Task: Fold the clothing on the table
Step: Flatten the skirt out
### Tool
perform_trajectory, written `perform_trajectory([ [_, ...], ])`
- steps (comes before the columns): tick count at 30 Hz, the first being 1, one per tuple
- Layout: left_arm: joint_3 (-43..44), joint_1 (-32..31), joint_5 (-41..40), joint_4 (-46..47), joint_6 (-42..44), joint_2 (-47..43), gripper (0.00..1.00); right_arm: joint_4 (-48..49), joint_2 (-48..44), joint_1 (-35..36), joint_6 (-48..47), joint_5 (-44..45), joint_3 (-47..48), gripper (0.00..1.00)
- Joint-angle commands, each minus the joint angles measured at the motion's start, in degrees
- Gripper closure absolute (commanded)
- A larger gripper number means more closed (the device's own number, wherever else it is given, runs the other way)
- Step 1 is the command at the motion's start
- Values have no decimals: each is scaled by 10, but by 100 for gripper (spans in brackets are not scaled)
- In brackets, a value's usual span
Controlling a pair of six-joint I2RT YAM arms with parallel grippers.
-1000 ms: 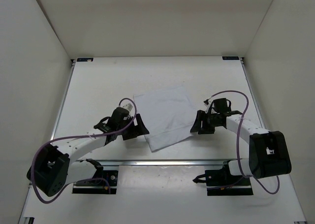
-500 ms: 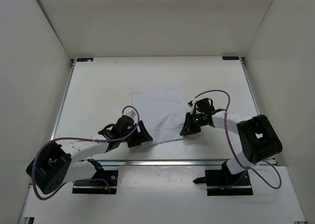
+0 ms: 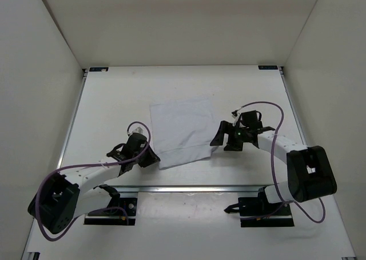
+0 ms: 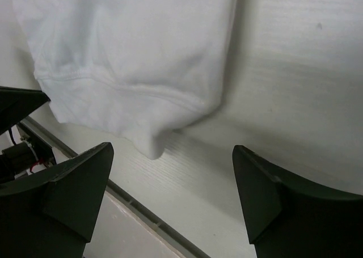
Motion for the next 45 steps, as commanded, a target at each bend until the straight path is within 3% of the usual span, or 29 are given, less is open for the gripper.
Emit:
perform_trajectory([
  [1, 9, 8, -8, -13, 18, -3, 80, 1, -23, 0, -1, 0, -30, 16],
  [3, 13, 8, 3, -9, 25, 14, 90, 13, -19, 10, 5, -4, -39, 19],
  [8, 28, 8, 8, -12, 37, 40, 100, 37, 8, 23, 0, 18, -28, 21],
  [18, 56, 49, 17, -58, 72, 27, 100, 48, 85, 15, -67, 42, 56, 31],
  [25, 69, 55, 40, -54, 82, 48, 100, 76, 128, 32, -40, 11, 71, 72],
  [27, 74, 54, 41, -53, 87, 56, 100, 71, 129, 36, -30, -5, 73, 100],
  [34, 158, 90, 35, -95, 153, 73, 100, 15, 106, -13, -7, -50, 166, 100],
  [38, 181, 99, 13, -122, 184, 84, 100, -63, 116, -57, 5, -82, 221, 100],
  [41, 173, 96, 20, -118, 185, 89, 100, -83, 128, -73, 7, -99, 195, 99],
  [43, 166, 93, 23, -118, 181, 97, 100, -85, 133, -64, -1, -106, 172, 90],
  [44, 164, 85, 26, -118, 181, 97, 100, -83, 129, -56, -3, -99, 151, 74],
  [45, 160, 80, 24, -112, 181, 103, 100, -77, 125, -53, -5, -92, 129, 66],
])
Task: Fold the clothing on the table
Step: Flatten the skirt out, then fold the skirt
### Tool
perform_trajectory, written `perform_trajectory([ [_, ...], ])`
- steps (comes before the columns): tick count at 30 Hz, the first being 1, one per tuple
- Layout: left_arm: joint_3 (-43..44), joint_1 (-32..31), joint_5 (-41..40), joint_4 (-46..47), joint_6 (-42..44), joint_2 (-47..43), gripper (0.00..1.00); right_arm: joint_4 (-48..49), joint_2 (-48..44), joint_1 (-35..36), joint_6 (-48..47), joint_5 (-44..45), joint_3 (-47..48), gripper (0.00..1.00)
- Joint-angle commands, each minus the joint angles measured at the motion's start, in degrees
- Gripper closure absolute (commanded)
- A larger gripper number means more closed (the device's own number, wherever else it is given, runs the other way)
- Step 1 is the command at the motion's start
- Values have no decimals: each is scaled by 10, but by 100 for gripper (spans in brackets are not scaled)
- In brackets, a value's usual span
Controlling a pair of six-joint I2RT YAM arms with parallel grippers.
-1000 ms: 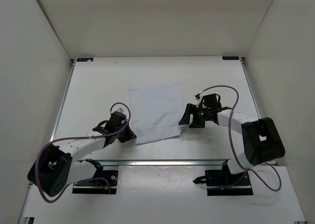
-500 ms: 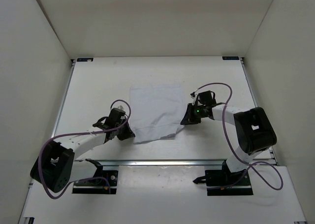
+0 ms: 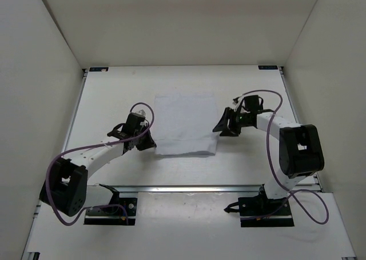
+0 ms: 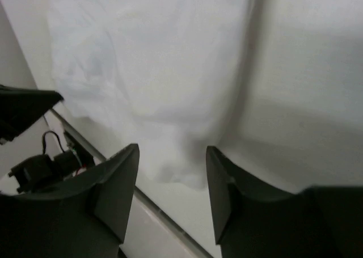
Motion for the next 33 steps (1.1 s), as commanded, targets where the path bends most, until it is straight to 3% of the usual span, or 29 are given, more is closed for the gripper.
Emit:
perform_trajectory([
  [1, -11, -10, -5, -18, 12, 8, 100, -14, -20, 24, -4, -8, -58, 48],
  [2, -14, -15, -3, -17, 14, 9, 100, 0, -26, 38, -6, 0, -79, 35],
  [5, -18, -12, -7, -19, 15, 11, 100, 36, -68, 47, -14, 6, -129, 23],
  [10, -18, -16, -2, -20, 20, 12, 100, 53, -137, 52, -17, 34, -194, 20],
  [13, -22, -22, 0, -24, 18, 18, 100, 51, -141, 64, -11, 58, -220, 23],
  [19, -36, -29, 3, -27, 14, 16, 89, 53, -92, 92, -6, 92, -196, 37],
  [26, -61, -30, 5, -45, 0, -16, 37, 36, -39, 110, -13, 115, -160, 58],
  [29, -78, -29, 8, -40, -11, -32, 31, 34, -36, 107, -13, 115, -158, 73],
  [33, -96, -44, 16, -9, -32, -32, 33, 31, -26, 105, -20, 108, -148, 92],
])
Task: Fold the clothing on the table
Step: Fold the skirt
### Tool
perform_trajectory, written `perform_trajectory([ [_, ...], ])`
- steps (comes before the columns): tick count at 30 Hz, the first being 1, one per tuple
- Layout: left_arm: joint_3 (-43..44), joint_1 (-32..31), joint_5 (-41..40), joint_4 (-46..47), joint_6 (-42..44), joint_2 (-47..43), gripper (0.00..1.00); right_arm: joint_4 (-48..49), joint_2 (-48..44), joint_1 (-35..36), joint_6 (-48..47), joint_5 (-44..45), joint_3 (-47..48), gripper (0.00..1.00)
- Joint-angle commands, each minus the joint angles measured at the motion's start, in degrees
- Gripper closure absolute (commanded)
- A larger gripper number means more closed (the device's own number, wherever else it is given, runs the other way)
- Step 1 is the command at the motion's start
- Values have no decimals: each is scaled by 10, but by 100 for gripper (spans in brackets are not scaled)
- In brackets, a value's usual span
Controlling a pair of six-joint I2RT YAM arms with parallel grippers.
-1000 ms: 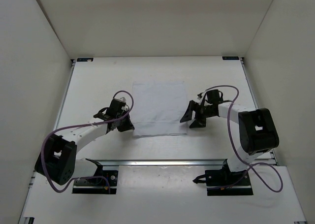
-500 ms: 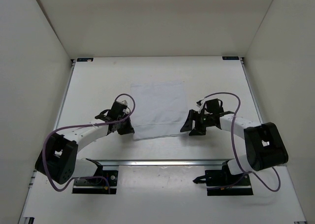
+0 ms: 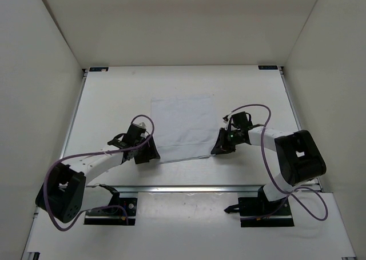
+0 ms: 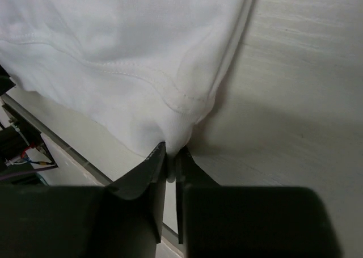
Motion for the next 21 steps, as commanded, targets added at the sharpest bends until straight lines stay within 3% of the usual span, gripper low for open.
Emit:
perform_trajectory([
  [1, -20, -17, 7, 24, -28, -1, 34, -15, 12, 3, -19, 31, 14, 98],
  [4, -29, -30, -1, 52, -48, 8, 47, -15, 13, 3, -19, 21, 17, 100],
  [7, -46, -27, 7, 81, -64, 21, 81, -23, 12, 6, -23, 17, 15, 100],
  [9, -50, -28, 11, 94, -67, 28, 97, -26, 3, 6, -37, 17, 10, 100],
  [14, 16, -10, 5, 83, -15, 55, 100, -51, 4, -24, -71, 9, 65, 100],
  [17, 125, 36, 0, 50, 59, 101, 100, -121, 34, -50, -122, 32, 195, 100],
  [21, 338, 75, -7, -3, 147, 185, 100, -180, 69, -88, -173, 69, 427, 99],
])
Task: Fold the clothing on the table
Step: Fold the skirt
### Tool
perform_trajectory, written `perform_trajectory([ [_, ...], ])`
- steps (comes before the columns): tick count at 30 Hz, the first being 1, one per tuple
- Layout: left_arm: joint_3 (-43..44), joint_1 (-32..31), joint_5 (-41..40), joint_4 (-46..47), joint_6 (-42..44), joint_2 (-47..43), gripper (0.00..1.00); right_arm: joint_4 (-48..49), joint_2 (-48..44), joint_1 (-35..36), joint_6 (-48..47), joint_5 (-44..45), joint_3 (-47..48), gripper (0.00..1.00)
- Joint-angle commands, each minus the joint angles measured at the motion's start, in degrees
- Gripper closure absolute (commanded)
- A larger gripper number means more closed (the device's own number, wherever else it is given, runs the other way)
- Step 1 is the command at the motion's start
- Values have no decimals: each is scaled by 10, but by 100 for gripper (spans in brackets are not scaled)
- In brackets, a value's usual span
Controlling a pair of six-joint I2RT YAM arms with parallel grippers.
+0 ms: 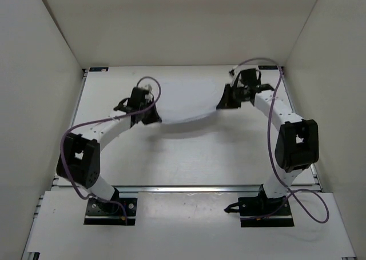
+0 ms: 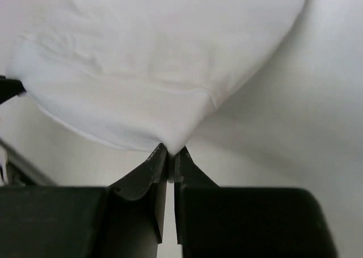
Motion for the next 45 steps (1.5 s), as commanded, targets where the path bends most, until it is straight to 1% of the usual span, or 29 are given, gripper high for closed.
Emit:
perform_trajectory([
  [1, 186, 35, -27, -26, 116, 35, 100, -41, 15, -33, -74, 53, 210, 100],
  [2, 217, 36, -46, -40, 136, 49, 100, -59, 38, -38, -79, 59, 251, 100],
  [4, 327, 34, -63, -41, 167, 69, 100, -85, 60, -48, -93, 73, 402, 100],
  [5, 366, 27, -79, -39, 185, 69, 100, -92, 68, -48, -100, 79, 448, 100],
  [6, 383, 21, -89, -26, 194, 62, 100, -89, 55, -48, -105, 86, 463, 100],
  [7, 400, 7, -109, -18, 217, 58, 100, -70, 46, -39, -108, 113, 461, 100],
  [8, 407, -6, -143, -4, 230, 43, 100, -56, 16, -28, -123, 144, 428, 100],
  [9, 404, -13, -156, 14, 243, 28, 100, -24, -15, -22, -127, 160, 398, 100],
  [10, 388, -19, -161, 24, 247, 18, 100, 16, -46, -22, -134, 177, 339, 99],
  [11, 365, -10, -158, 24, 241, 12, 100, 29, -60, -25, -132, 181, 280, 100],
  [12, 353, -14, -148, 16, 234, 6, 100, 40, -81, -33, -133, 178, 254, 100],
  [13, 324, -7, -128, 5, 229, -2, 100, 40, -98, -46, -120, 166, 197, 100],
  [14, 279, -9, -125, 2, 222, -10, 100, 41, -105, -57, -110, 141, 146, 100],
  [15, 253, -13, -120, 0, 218, -30, 100, 41, -126, -61, -105, 135, 111, 99],
  [17, 144, -32, -119, -4, 204, -62, 100, 55, -166, -68, -89, 111, -31, 100],
  [18, 92, -44, -109, -14, 190, -85, 100, 53, -196, -63, -80, 103, -99, 100],
  [19, 69, -50, -102, -26, 176, -110, 100, 48, -228, -55, -75, 102, -130, 100],
  [21, -14, -79, -68, -45, 137, -155, 100, 31, -280, -37, -40, 80, -234, 100],
  [23, -58, -100, -53, -76, 98, -210, 100, 10, -348, 0, 3, 53, -283, 100],
  [25, -96, -98, 2, -96, 58, -241, 100, 0, -385, 26, 49, 41, -328, 100],
  [26, -104, -90, 22, -114, 51, -254, 100, -8, -404, 32, 60, 41, -336, 100],
  [27, -111, -89, 29, -118, 50, -258, 100, -7, -410, 32, 69, 17, -357, 100],
  [28, -122, -89, 21, -128, 52, -261, 100, -3, -418, 27, 73, 3, -378, 100],
  [29, -120, -86, 19, -130, 55, -262, 100, -1, -417, 17, 71, -6, -383, 99],
  [31, -121, -67, 34, -133, 65, -236, 100, 18, -398, -8, 69, -24, -395, 100],
  [35, -89, -60, 30, -138, 83, -169, 100, 35, -332, -12, 58, -13, -349, 99],
  [40, 11, -50, 38, -112, 109, -113, 100, 59, -265, -30, 41, -31, -249, 100],
  [43, 69, -35, 37, -81, 130, -74, 100, 78, -230, -38, 25, -13, -195, 100],
  [45, 111, -31, 17, -70, 152, -29, 100, 92, -195, -46, 13, -1, -162, 100],
])
